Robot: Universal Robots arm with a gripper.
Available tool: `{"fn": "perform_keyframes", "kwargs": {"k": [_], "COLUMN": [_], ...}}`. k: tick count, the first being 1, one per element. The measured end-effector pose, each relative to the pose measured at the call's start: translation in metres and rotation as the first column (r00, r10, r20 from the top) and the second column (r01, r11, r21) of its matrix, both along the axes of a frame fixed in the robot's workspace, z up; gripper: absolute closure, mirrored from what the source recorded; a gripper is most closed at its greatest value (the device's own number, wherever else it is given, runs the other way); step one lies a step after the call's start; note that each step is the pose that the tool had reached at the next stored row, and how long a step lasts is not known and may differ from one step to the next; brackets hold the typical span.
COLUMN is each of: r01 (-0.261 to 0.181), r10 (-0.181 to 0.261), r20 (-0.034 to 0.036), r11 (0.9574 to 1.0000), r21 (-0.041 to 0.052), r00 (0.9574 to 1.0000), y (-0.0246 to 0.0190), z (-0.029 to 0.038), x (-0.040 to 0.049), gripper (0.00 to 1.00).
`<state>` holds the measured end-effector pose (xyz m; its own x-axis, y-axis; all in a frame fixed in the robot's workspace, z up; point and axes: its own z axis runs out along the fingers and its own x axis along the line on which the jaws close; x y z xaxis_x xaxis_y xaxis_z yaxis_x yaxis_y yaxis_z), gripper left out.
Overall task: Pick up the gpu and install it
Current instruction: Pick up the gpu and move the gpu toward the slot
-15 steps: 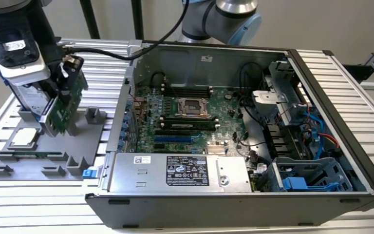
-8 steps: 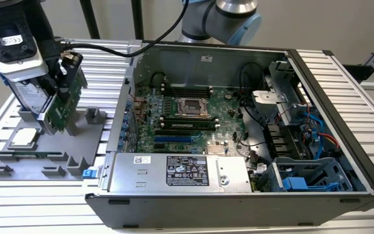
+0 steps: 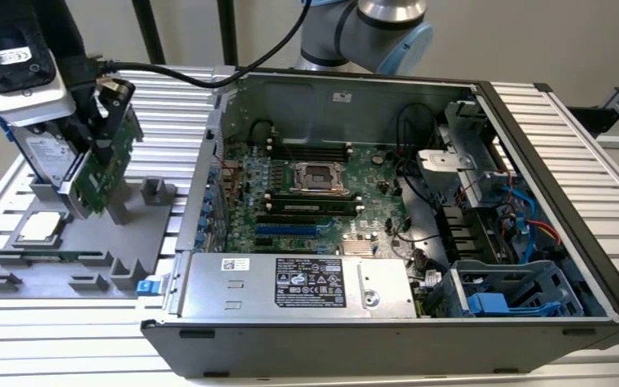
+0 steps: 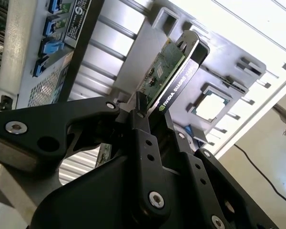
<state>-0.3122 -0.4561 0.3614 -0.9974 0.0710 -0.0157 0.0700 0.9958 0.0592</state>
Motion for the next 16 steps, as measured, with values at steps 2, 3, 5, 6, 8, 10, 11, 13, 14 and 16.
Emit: {"fn": "perform_keyframes", "kwargs": {"k": [2, 3, 5, 6, 8, 10, 11, 13, 14, 16], "r01": [0.0, 0.0, 0.0, 0.0, 0.0, 0.0, 0.0, 0.0, 0.0, 0.0], "r10": [0.0, 0.0, 0.0, 0.0, 0.0, 0.0, 0.0, 0.0, 0.0, 0.0], "r20": [0.0001, 0.0, 0.0001, 0.0, 0.0001, 0.0001, 0.0, 0.0001, 0.0001, 0.0], "r11": [1.0, 1.0, 1.0, 1.0, 1.0, 1.0, 1.0, 1.0, 1.0, 1.0], "r21": [0.0001, 0.0, 0.0001, 0.0, 0.0001, 0.0, 0.0, 0.0001, 0.0001, 0.0], "r00": [1.0, 1.0, 1.0, 1.0, 1.0, 1.0, 1.0, 1.0, 1.0, 1.0], "y": [0.0, 0.0, 0.0, 0.0, 0.0, 0.0, 0.0, 0.0, 0.0, 0.0], "z": [0.0017, 0.0026, 0.0042, 0.005, 0.0065, 0.0079, 0.0085, 0.0099, 0.0107, 0.0122], "x": [0.0, 0.0, 0.0, 0.0, 0.0, 0.0, 0.0, 0.0, 0.0, 0.0], "gripper": [1.0, 1.0, 1.0, 1.0, 1.0, 1.0, 1.0, 1.0, 1.0, 1.0]}}
